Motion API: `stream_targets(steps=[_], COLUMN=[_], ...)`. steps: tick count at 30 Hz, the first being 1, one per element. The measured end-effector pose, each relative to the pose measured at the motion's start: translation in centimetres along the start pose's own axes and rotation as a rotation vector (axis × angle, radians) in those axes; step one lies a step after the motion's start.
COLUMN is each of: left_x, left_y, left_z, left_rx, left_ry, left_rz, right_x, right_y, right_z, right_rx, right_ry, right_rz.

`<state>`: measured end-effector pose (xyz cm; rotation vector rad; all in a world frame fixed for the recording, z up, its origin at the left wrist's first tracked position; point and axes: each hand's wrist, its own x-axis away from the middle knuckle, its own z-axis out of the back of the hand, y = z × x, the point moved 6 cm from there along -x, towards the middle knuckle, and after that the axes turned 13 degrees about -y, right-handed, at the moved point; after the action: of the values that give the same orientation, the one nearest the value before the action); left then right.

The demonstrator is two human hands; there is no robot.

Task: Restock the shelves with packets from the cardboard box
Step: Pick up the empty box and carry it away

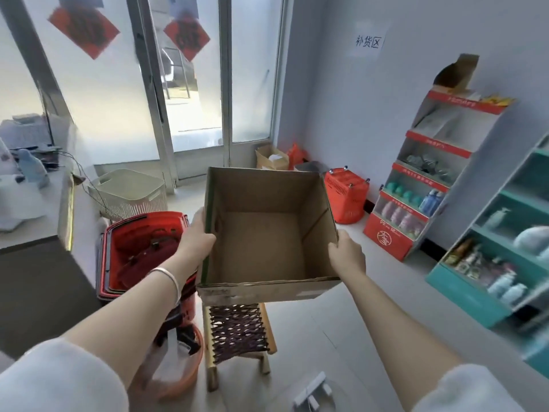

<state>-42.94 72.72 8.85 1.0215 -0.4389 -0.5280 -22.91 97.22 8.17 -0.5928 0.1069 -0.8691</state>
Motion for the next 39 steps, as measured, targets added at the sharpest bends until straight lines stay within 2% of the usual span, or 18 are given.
stream_targets(steps=[13, 21, 29, 39], left_x=[-17.3, -24.6, -32.2, -45.9], left_y=[3.0, 7.0, 10.3, 17.2], left_z=[-7.1, -11.9, -16.6, -25.9], left_rx=[-0.034, -0.018, -0.008, 0.068], left_ry=[-0.236, -0.34, -0.355, -0.307], left_rz=[-0.007, -0.051, -0.069, -0.034], right_x=[-11.4, -15.5, -22.6, -39.4], right_y=[3.6, 5.9, 8.1, 12.8], right_z=[1.6, 5.3, 8.9, 17.3], right_rx=[-0.042, -0.022, -0.02, 0.08], right_ry=[0.1, 0.18, 0.201, 0.179], right_rz=[-0.219, -0.325, -0.327, -0.274])
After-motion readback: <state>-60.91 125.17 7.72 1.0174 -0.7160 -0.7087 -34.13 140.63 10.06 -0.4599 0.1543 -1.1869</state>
